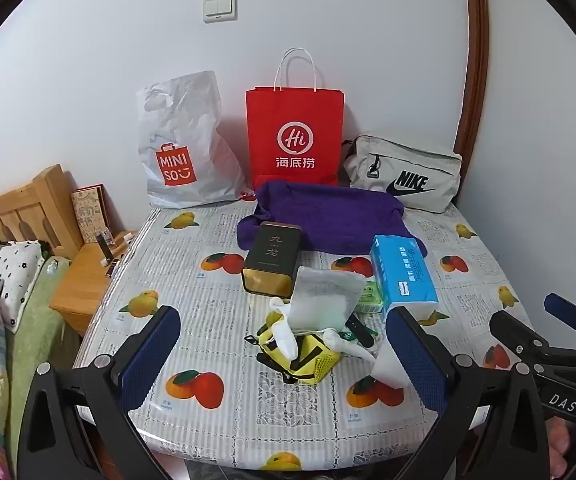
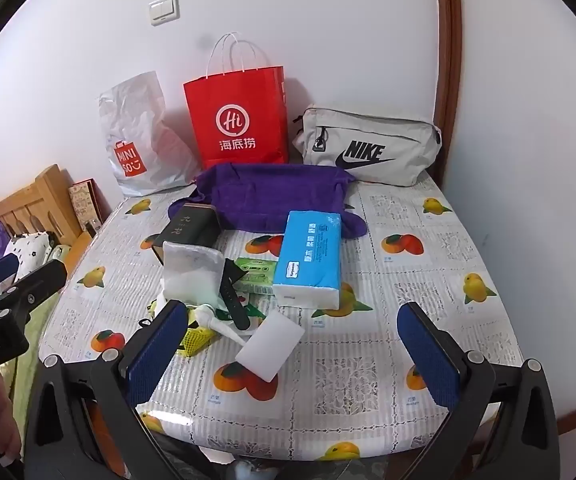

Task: Organize soft objects

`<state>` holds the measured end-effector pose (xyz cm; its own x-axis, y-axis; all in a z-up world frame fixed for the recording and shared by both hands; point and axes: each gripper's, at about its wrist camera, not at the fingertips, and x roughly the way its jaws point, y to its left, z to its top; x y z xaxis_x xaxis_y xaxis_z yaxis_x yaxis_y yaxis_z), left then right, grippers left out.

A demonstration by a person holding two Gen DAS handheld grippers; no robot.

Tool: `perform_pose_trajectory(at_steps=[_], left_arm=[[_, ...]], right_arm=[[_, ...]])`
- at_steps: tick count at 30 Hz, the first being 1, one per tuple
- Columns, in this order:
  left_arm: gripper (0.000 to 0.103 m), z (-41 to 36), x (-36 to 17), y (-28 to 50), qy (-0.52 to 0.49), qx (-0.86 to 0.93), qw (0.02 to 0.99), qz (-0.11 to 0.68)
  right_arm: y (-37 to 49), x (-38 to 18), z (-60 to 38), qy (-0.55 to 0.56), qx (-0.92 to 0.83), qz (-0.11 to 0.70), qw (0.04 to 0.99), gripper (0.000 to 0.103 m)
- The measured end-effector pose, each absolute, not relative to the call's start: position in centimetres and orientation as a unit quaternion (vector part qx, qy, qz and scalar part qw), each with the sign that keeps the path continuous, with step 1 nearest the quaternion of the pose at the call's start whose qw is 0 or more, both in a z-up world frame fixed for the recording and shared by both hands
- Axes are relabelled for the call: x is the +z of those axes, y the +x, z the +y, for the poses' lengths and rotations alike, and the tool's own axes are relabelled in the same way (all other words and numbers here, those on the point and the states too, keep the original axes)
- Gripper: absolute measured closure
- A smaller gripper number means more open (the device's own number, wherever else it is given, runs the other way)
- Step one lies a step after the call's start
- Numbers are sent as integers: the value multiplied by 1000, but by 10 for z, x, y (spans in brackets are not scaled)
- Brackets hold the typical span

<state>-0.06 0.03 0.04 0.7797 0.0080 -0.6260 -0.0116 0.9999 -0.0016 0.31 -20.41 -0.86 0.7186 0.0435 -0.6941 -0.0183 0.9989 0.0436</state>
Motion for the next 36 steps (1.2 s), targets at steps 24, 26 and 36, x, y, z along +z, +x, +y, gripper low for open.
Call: perform_pose_trajectory(at_steps=[24, 26, 36], left_arm=[[0, -3, 7, -6, 3, 0, 942, 336], [0, -3, 6, -6, 3, 1, 942, 336], [0, -1, 10, -6, 1, 3, 941, 337]], right_arm=[[-7, -6, -206, 32, 22, 367, 929, 0], [-7, -6, -205, 30, 22, 367, 929, 0], [-8, -5, -205, 31, 20, 365, 930, 0]])
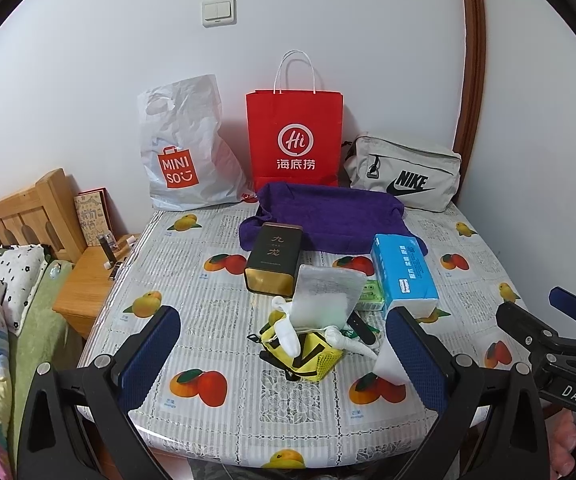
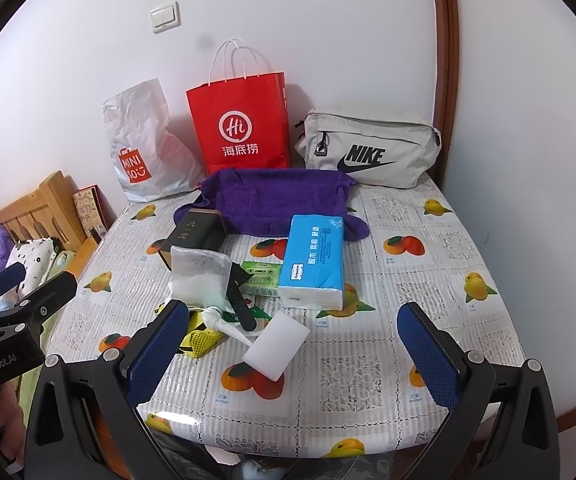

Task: Organize soft objects

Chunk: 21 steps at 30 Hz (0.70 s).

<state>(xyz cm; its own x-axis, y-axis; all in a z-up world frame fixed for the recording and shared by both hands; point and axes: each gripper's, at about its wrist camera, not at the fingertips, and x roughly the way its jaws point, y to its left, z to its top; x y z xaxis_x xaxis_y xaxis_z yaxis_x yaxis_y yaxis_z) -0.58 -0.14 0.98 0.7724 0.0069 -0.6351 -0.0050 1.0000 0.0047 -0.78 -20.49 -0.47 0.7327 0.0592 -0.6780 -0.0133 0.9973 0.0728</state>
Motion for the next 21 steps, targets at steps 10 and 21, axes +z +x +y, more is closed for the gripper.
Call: perform_pose_trajectory(at_steps=[10, 21], left_arm=[[0, -1, 12, -4, 4, 2, 942, 337], [0, -3, 14, -4, 5, 2, 942, 334]], right_arm=[[-9, -1, -208, 33, 19, 362, 931, 0], [-10, -1, -211, 37, 18, 359, 932, 0]])
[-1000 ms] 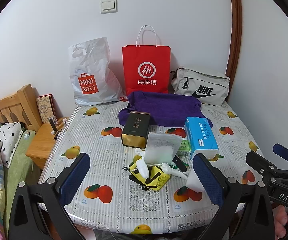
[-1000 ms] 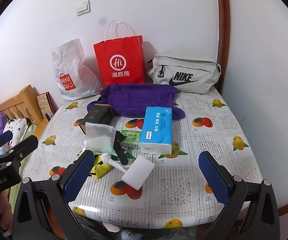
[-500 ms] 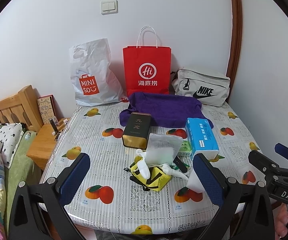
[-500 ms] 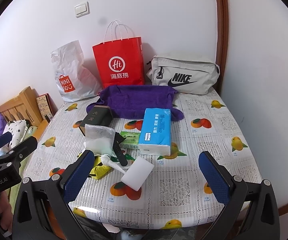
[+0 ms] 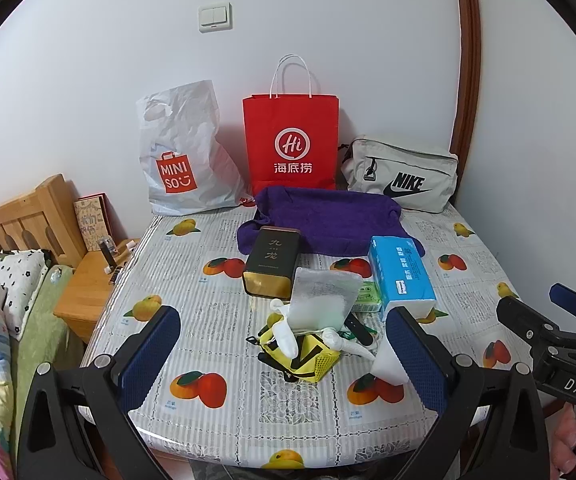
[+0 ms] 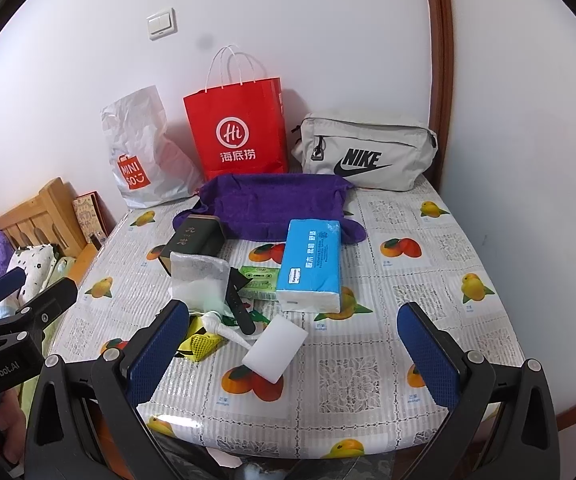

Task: Organize soft objects

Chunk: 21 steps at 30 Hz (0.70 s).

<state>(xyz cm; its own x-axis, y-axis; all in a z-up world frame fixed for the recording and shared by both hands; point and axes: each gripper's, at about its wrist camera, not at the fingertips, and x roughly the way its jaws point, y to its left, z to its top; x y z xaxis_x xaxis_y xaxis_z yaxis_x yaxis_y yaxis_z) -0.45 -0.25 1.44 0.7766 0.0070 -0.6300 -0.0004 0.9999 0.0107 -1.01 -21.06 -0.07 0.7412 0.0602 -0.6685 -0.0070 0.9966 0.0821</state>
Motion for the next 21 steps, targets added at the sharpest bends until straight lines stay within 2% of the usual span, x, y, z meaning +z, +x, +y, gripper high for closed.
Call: perform_pose_trajectory(at_steps=[21], left_arm=[[0, -5, 18, -4, 7, 3, 943, 333]], right_arm=[[-11, -1, -209, 35, 19, 364, 931, 0]])
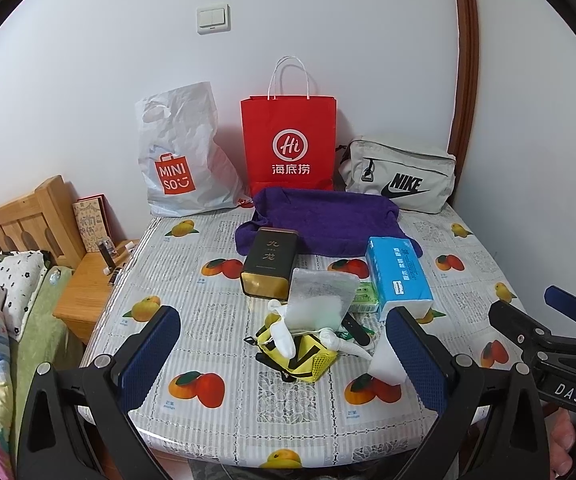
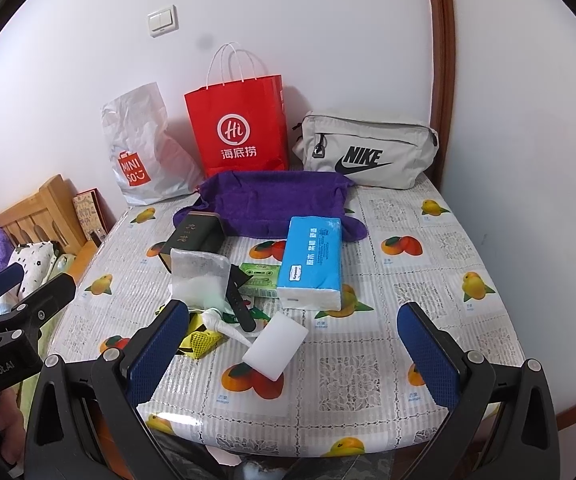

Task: Organize soft objects

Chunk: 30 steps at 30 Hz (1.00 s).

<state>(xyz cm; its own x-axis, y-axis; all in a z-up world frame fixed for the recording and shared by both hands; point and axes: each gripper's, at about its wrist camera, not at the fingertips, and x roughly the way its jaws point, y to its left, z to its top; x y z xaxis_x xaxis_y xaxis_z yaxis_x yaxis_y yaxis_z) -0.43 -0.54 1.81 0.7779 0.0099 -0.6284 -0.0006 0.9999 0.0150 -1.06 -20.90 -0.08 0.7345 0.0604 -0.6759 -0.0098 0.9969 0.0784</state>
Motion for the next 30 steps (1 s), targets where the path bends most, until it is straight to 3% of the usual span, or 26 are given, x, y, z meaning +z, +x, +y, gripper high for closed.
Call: perform_pose_trajectory(at_steps=[19, 30], left_arm=[[0, -13, 17, -6, 7, -4, 943, 331], [0, -10, -18, 12, 5, -27, 937, 349]], right_arm=[[-12, 0, -209, 38, 23, 362, 931, 0], [-3, -17, -218, 58, 27, 374, 925, 0]])
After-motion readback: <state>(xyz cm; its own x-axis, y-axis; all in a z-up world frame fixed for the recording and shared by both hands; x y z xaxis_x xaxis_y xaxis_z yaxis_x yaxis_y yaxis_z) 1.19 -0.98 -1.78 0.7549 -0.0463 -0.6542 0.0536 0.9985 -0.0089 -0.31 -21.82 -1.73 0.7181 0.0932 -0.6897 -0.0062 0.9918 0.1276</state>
